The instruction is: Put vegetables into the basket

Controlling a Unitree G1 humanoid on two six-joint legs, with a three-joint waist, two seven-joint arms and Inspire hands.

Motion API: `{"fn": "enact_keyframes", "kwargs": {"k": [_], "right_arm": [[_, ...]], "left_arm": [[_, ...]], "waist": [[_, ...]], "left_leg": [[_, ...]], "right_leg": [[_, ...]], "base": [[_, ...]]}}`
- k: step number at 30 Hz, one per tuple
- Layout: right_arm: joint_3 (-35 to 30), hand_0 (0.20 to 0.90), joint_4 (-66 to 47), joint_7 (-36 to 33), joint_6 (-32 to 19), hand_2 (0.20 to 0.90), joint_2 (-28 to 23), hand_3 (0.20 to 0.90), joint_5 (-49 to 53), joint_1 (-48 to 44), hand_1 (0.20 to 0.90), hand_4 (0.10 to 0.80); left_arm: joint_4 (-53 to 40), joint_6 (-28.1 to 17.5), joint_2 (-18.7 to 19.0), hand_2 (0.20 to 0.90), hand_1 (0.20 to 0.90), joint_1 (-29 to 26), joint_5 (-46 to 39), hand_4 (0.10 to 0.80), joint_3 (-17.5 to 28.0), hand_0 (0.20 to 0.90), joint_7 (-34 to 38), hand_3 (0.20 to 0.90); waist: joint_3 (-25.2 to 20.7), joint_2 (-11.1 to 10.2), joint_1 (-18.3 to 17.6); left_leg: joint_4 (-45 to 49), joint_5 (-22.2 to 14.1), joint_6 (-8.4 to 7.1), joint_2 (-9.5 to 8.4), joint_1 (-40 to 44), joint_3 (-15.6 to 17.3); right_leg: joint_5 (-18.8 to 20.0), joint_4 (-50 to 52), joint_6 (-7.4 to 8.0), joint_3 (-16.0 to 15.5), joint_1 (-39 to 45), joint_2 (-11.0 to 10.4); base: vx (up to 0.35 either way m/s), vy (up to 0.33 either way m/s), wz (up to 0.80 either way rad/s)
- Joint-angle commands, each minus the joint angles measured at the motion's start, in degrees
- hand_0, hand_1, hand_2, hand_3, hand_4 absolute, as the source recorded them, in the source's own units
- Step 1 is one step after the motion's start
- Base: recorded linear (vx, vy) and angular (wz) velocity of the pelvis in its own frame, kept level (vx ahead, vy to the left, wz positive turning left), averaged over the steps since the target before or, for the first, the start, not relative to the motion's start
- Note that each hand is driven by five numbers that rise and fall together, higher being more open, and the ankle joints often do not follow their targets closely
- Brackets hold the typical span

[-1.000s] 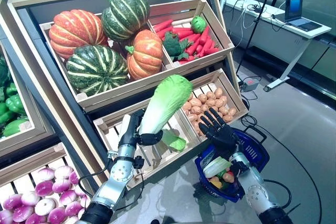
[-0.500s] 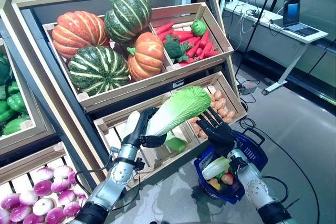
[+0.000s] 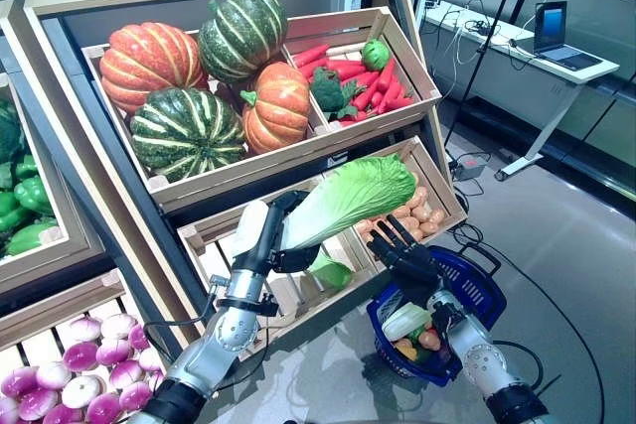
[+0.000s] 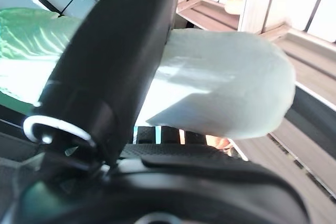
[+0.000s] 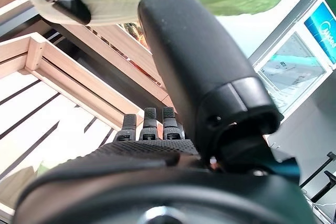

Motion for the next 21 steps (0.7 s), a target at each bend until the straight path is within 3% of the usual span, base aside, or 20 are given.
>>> {"fn": "enact_keyframes", "kwargs": {"k": [1, 21], "right_arm": [[-0.32, 0.900, -1.75, 5.52, -3.15, 0.900, 0.57, 0.900, 3.47, -9.48, 0.900, 0.800], [-0.17, 0.900, -4.95, 4.32, -7.80, 0.900, 1.72, 0.900, 6.67, -18.99, 0.900, 0.800]], "left_arm": [[-4.70, -8.01, 0.72, 0.300, 0.300, -12.26, 0.75, 0.400, -1.26, 0.300, 4.93, 0.300], [-4.54, -8.15, 0.07, 0.300, 0.300, -13.50, -3.89, 0.400, -5.94, 0.300, -0.19, 0.300]], "waist": [[-2.55, 0.60, 0.39], [-2.49, 0.61, 1.53]], "left_leg": [[0.13, -5.32, -0.10, -1.03, 0.32, -1.14], [0.13, -5.49, -0.20, -0.90, 0.27, -1.99]], "right_leg": [[1.11, 0.61, 0.03, 0.16, -0.91, -1.33], [0.78, 0.61, -0.11, 0.17, -0.75, -1.27]], "base": [[0.000, 0.000, 0.00], [0.000, 0.000, 0.00]]}}
